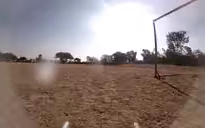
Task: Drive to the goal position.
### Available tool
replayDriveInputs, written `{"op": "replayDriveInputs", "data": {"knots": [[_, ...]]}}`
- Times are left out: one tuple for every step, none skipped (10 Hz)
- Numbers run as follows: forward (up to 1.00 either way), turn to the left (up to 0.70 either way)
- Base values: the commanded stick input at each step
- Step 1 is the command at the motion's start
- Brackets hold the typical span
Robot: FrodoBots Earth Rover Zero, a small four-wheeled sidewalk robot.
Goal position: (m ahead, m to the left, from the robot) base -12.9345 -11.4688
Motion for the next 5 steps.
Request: {"op": "replayDriveInputs", "data": {"knots": [[0.0, 0.0], [0.0, 0.0], [0.0, 0.0], [0.0, 0.0], [0.7, 0.0]]}}
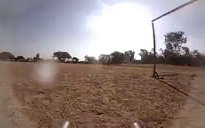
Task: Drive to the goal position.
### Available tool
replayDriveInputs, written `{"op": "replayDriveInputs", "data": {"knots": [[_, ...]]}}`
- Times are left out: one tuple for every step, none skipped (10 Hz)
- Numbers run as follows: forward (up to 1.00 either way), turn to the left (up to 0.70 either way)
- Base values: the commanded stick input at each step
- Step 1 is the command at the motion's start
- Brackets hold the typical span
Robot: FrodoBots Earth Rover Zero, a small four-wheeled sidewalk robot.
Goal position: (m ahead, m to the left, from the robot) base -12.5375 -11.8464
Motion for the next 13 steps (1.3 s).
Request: {"op": "replayDriveInputs", "data": {"knots": [[0.7, 0.0], [0.7, 0.0], [0.7, 0.0], [0.7, 0.0], [0.7, 0.0], [0.7, 0.0], [0.7, 0.0], [0.7, 0.0], [0.7, 0.0], [0.7, 0.0], [0.7, 0.0], [0.7, 0.0], [0.7, 0.0]]}}
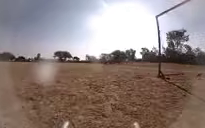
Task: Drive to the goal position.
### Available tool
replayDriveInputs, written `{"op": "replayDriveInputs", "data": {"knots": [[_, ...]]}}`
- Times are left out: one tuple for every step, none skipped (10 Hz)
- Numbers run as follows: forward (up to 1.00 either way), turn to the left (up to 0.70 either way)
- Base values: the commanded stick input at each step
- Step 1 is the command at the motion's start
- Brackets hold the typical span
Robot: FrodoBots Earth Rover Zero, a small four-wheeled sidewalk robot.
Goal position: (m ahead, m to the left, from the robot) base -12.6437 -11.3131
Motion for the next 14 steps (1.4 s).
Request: {"op": "replayDriveInputs", "data": {"knots": [[0.7, 0.0], [0.7, 0.0], [0.7, 0.0], [0.7, 0.0], [0.7, 0.0], [0.7, 0.0], [0.7, 0.0], [0.7, 0.0], [0.7, 0.0], [0.7, 0.0], [0.7, 0.0], [0.7, 0.0], [0.7, 0.0], [0.7, 0.0]]}}
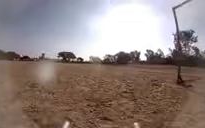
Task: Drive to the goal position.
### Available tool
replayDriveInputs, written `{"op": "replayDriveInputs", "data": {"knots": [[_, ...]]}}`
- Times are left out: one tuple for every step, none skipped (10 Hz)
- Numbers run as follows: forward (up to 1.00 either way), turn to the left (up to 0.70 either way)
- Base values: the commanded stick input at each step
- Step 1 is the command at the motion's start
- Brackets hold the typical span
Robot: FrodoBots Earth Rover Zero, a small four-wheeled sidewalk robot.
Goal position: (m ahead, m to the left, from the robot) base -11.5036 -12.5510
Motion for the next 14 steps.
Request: {"op": "replayDriveInputs", "data": {"knots": [[0.7, 0.0], [0.7, 0.0], [0.7, 0.0], [0.7, 0.0], [0.7, 0.0], [0.7, 0.0], [0.7, 0.0], [0.7, 0.0], [0.7, 0.0], [0.7, 0.0], [0.7, 0.0], [0.7, 0.0], [0.7, 0.0], [0.7, 0.0]]}}
